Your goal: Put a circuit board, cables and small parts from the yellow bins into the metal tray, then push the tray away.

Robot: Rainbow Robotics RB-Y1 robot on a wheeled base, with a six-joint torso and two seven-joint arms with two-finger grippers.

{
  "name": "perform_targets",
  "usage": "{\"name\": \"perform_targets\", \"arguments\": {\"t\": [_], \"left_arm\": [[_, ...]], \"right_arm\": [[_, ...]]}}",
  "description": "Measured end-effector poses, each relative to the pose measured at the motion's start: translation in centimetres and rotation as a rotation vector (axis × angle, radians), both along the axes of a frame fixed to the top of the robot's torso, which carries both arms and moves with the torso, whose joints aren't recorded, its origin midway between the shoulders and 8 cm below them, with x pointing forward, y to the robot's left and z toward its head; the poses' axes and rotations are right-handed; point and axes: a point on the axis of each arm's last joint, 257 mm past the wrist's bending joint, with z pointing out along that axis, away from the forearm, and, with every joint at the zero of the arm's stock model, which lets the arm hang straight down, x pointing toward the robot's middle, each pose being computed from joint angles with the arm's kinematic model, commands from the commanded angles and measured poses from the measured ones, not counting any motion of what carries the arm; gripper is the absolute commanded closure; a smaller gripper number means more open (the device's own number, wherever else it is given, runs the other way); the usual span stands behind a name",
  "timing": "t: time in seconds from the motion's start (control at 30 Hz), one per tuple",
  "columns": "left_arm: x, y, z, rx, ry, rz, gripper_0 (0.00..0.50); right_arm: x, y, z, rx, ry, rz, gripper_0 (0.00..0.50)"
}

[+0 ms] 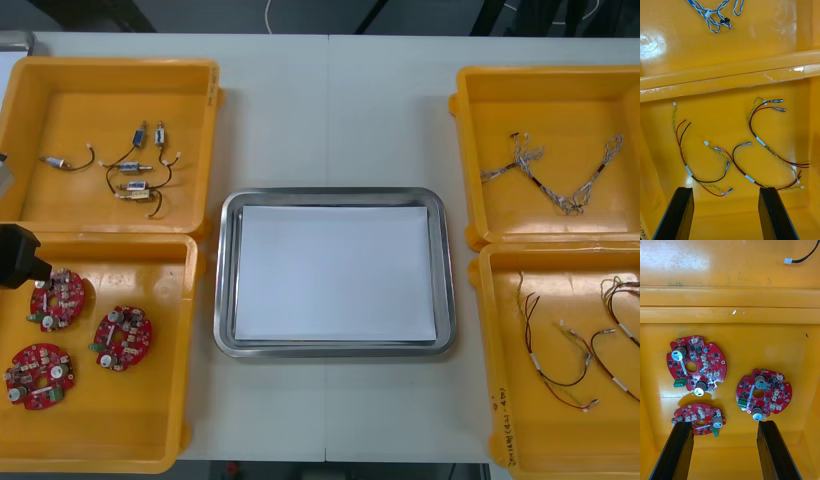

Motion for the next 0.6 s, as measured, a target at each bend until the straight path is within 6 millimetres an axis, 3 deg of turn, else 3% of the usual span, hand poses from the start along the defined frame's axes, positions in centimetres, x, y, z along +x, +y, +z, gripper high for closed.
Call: {"name": "perform_targets", "arguments": {"t": [0.6], "left_arm": [[0.00,0.00,0.00,0.000,0.000,0.000,0.000]], "right_arm": [[0.00,0.00,0.00,0.000,0.000,0.000,0.000]]}}
